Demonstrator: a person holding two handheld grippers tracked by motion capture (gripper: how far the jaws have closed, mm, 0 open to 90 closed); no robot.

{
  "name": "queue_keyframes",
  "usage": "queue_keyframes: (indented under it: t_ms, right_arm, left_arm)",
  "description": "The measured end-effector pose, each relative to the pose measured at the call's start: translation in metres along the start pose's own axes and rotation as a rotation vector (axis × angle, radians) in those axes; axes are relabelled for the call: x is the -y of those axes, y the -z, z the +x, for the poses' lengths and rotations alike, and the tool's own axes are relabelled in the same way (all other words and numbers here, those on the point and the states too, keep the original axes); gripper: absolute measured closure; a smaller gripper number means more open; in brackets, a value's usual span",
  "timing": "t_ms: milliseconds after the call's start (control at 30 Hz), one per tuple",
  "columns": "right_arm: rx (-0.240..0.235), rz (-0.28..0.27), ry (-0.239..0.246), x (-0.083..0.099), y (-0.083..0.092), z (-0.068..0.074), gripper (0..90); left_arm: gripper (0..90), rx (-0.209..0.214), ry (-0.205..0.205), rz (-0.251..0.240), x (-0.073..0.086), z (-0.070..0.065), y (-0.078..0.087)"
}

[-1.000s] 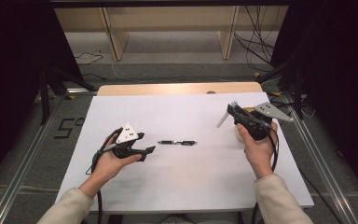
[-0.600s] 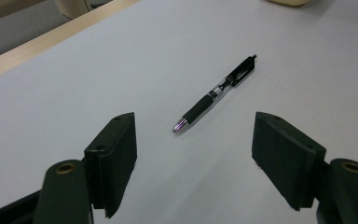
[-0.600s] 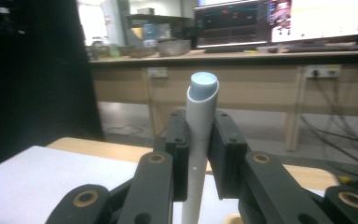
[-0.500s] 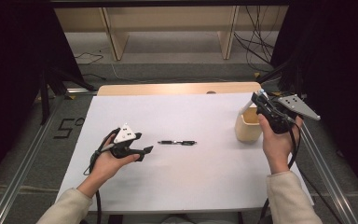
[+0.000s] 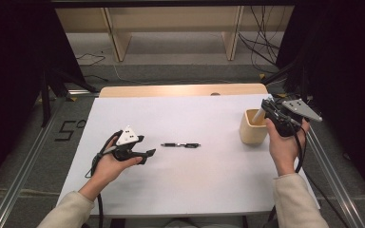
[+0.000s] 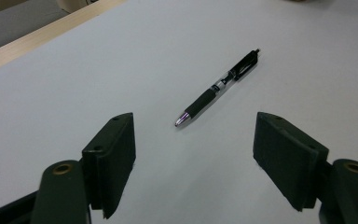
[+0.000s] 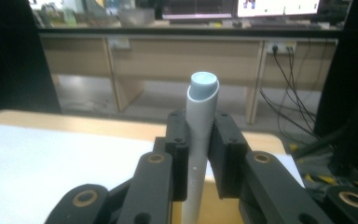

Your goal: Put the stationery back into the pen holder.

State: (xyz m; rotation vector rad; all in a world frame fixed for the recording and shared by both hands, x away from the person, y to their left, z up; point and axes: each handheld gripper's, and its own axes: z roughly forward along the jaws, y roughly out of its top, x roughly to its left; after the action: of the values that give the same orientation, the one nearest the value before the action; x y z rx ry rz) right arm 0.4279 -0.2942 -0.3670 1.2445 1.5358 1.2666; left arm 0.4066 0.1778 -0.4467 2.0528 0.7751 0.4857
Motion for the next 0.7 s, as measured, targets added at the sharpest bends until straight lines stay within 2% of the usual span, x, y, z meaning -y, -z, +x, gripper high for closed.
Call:
queue_keyframes:
  t_ms: [333,400,600,700]
  right_arm:
    - [0.03,0.128,0.009,0.022,-0.016,-0.007,78.3]
    - [0.034,0.145,0.011,0.024,-0.017,-0.007,74.2]
    - [0.057,0.123,0.036,0.018,-0.013,-0.003,60.3]
    - [0.057,0.095,0.08,0.01,-0.009,0.006,56.3]
  left_arm:
    - [30.6,0.003,-0.001,0.006,0.001,0.0,-0.002]
    - [30.7,0.002,-0.006,0.007,0.001,-0.001,-0.002]
    - [30.7,0.001,-0.006,0.003,0.001,-0.001,-0.002]
    - [30.7,0.0,-0.005,0.003,0.001,0.0,-0.001]
